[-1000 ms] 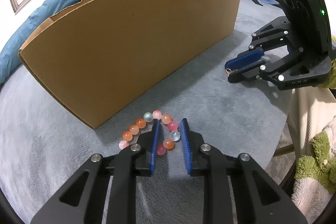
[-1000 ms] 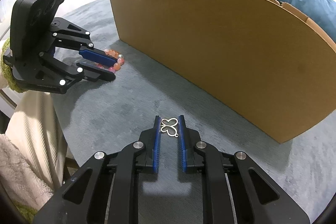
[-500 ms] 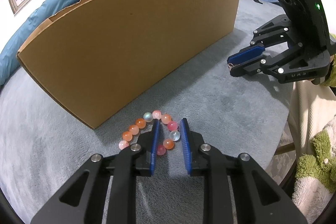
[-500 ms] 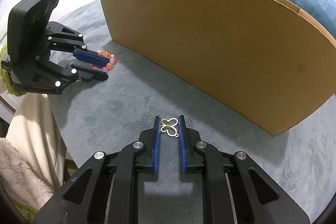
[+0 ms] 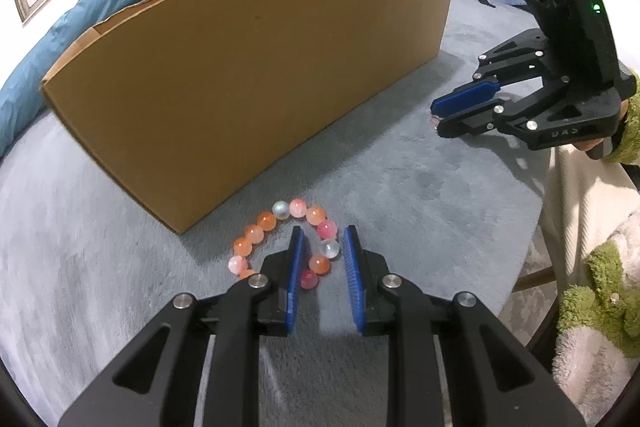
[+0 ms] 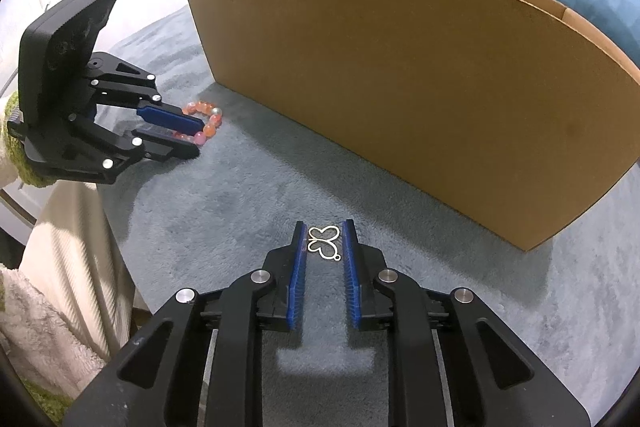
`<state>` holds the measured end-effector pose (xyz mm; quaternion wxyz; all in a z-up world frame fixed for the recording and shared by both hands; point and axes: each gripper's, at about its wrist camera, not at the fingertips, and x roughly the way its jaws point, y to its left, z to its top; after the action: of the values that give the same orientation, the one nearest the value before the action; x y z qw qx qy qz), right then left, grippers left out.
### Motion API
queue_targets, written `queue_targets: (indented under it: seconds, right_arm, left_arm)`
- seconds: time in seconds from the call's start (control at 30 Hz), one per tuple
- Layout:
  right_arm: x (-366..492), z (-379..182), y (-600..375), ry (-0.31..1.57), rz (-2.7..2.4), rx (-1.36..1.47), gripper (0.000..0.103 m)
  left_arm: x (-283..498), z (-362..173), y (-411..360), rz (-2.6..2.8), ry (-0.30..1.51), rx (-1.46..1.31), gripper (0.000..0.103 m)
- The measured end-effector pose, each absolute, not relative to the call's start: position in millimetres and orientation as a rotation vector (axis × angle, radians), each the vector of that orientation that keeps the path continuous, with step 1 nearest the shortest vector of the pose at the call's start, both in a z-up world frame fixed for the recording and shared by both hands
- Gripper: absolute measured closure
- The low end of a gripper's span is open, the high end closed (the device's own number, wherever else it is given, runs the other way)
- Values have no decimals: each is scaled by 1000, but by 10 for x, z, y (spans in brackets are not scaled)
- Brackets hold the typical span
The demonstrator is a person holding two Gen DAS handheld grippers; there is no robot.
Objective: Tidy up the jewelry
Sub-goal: 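Close the right tool on the butterfly charm while the left tool lowers onto the beaded bracelet, then lift the butterfly charm with the right tool while the left tool lifts the bracelet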
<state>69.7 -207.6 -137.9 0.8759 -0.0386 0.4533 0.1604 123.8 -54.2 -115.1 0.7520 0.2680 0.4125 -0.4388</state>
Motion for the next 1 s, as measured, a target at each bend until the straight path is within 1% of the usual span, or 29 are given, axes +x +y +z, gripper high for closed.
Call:
queue_targets:
  seconds: [0.43, 0.57, 0.73, 1.0]
  right_arm:
    - [658, -1426, -1956, 935, 316, -140, 85]
    - [654, -1435, -1917, 931, 307, -168, 88]
    - [663, -1409, -1921, 926, 304, -163, 89]
    - [617, -1302, -1987, 908, 292, -148, 89]
  left_arm:
    - [1227, -1184, -598, -950, 902, 582, 85]
    - [1220, -1180, -589, -947, 892, 581, 88]
    - [1206, -1141, -559, -945, 872, 576, 94]
    - [1189, -1054, -490, -936, 850, 553, 94]
